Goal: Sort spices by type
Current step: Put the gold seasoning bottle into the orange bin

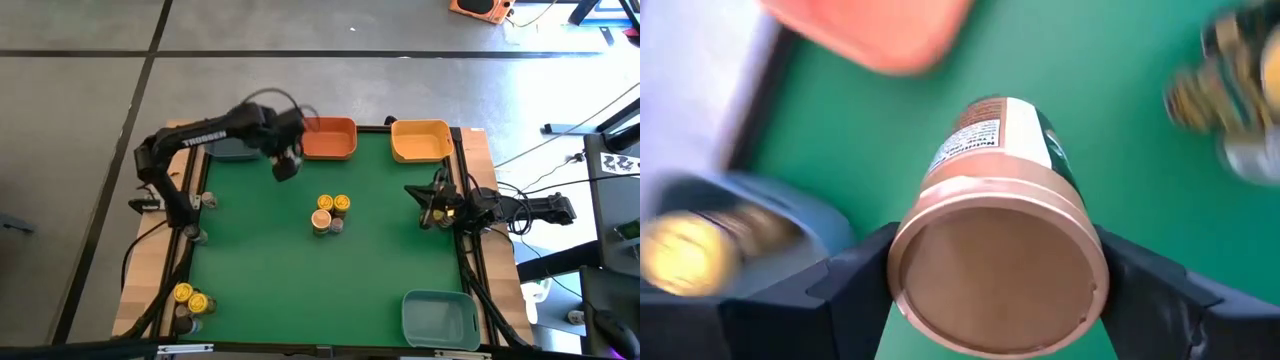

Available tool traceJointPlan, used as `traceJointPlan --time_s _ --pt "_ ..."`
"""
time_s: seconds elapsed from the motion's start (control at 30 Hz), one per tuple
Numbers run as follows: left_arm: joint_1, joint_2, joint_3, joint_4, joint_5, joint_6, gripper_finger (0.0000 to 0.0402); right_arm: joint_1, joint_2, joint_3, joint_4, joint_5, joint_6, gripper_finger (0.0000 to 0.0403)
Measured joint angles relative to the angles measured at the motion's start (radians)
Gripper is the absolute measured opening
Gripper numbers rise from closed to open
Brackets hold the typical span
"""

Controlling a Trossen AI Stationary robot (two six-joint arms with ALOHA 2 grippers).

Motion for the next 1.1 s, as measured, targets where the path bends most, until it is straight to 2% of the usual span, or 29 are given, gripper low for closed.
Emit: traceJointPlan --time_s 0.13,0.33,0.7,1.1 --pt "0.059 0.033 0.09 0.095 -0.066 0.091 0.029 0.0 0.0 0.0 0.017 0.052 -0.025 0.0012" --pt "0.135 0.119 0.176 0.179 -0.067 0.19 0.029 0.0 0.0 0.0 0.065 0.107 -0.085 0.0012" --pt "0.201 0.384 0.47 0.066 -0.064 0.215 0.029 0.0 0.0 0.0 0.076 0.144 -0.17 0.0012" --pt "0.202 0.513 0.489 0.054 -0.058 0.239 0.029 0.0 0.0 0.0 0.024 0.143 -0.187 0.0012"
